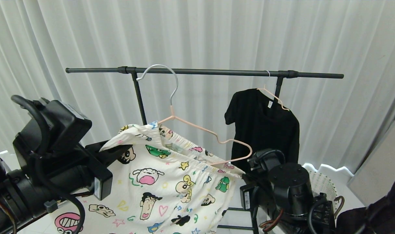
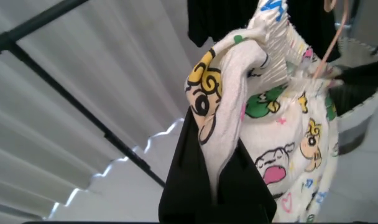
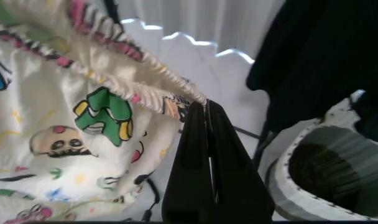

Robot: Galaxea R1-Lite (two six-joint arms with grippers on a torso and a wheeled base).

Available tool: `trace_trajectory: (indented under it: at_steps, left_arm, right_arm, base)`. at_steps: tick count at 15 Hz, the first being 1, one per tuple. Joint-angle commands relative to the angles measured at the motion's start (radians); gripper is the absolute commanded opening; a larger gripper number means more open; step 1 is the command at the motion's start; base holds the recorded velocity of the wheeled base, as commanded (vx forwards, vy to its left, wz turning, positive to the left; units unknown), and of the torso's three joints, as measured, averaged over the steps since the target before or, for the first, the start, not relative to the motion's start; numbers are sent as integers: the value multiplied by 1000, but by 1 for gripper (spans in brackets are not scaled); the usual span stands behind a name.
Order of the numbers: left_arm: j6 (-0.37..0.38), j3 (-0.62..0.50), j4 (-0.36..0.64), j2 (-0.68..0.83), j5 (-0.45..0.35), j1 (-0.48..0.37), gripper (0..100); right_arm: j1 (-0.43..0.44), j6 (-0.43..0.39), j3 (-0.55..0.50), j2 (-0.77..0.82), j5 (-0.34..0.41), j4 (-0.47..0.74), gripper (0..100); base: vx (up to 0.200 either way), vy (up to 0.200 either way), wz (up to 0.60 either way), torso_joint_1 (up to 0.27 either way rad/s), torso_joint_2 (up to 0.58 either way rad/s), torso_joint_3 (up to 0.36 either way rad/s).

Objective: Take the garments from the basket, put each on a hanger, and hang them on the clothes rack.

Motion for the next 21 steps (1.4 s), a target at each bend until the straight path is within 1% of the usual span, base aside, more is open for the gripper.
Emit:
trace_trajectory:
  at_steps: [1, 4, 6, 8, 10, 12, 16, 19, 20, 21]
  left_arm:
    - [20, 31, -23, -3, 1, 14, 0]
    - [39, 48, -36, -20, 1, 14, 0]
    - [40, 75, -36, -46, -2, 14, 0]
    - [68, 114, -36, -73, -6, 14, 0]
    - [72, 143, -35, -75, -9, 11, 0]
    - [74, 146, -35, -59, -10, 11, 0]
    - [68, 140, -38, 49, 2, 14, 0]
    - [66, 124, -44, 49, 5, 14, 0]
    - [66, 129, -73, 48, 5, 14, 0]
    - [66, 132, -107, 49, 5, 14, 0]
  right_arm:
    - [-61, -8, -1, -18, 16, 1, 0]
    - [-130, -50, -11, -31, 74, 1, 0]
    - [-162, -63, -26, -35, 95, 1, 0]
    - [-180, -74, -43, -36, 112, 1, 0]
    - [-188, -79, -58, -44, 135, 1, 0]
    - [-188, -82, -58, -56, 151, 1, 0]
    - [-180, -154, -58, -137, 206, 15, 0]
    - [-133, -182, -54, -220, 226, 87, 0]
    - [-114, -183, -54, -245, 226, 121, 0]
    - [-99, -183, -54, -265, 230, 147, 100]
  base:
    - [0, 0, 0, 0, 0, 0]
    - [0, 0, 0, 0, 0, 0]
    - [0, 0, 0, 0, 0, 0]
    - [0, 0, 0, 0, 0, 0]
    - [0, 0, 0, 0, 0, 0]
    - [0, 0, 0, 0, 0, 0]
    - [0, 0, 0, 0, 0, 0]
    - [0, 0, 0, 0, 0, 0]
    - [0, 0, 0, 0, 0, 0]
    - [0, 0, 0, 0, 0, 0]
